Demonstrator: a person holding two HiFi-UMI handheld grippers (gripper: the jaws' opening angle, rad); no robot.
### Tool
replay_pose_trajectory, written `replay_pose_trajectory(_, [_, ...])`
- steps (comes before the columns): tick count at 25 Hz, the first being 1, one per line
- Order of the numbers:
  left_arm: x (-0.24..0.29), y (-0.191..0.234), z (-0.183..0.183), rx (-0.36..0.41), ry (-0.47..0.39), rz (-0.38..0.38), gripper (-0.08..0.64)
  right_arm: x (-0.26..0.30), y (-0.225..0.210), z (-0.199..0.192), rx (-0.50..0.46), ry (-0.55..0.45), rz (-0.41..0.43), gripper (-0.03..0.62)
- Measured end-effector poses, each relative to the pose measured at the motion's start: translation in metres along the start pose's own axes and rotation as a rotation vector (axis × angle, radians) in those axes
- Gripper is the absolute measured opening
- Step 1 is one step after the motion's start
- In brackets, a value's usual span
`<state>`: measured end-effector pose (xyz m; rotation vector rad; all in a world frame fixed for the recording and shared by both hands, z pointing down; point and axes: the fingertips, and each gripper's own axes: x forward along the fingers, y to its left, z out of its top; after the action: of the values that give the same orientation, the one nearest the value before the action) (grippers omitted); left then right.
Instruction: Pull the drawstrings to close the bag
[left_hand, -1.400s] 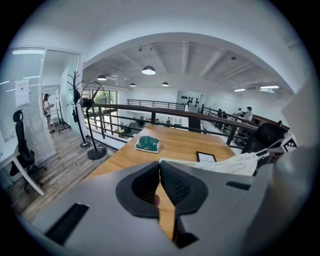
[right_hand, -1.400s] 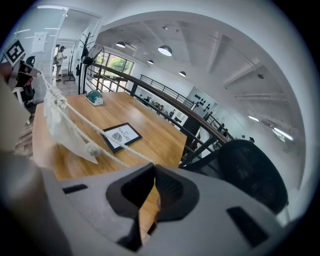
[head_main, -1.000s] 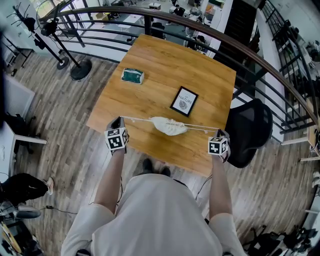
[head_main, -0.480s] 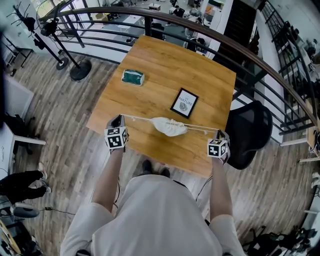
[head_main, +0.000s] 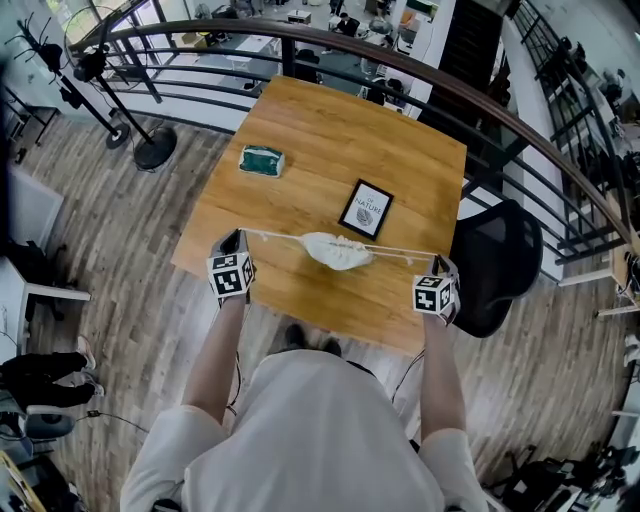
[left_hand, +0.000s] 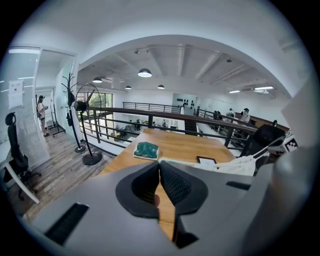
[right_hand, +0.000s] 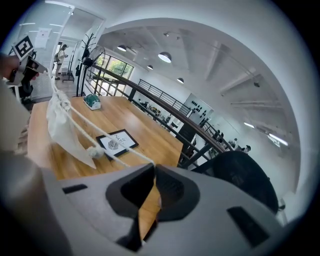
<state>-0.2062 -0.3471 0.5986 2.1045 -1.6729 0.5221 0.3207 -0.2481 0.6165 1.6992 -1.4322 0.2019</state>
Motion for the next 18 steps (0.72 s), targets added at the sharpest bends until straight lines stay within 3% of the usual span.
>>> replay_pose_trajectory(18, [0.017,-0.001,-0.03,-0.02,0.095,-0.13,0.0,-0.021,0.044,-0.004,0.028,0.024,0.032,0.014])
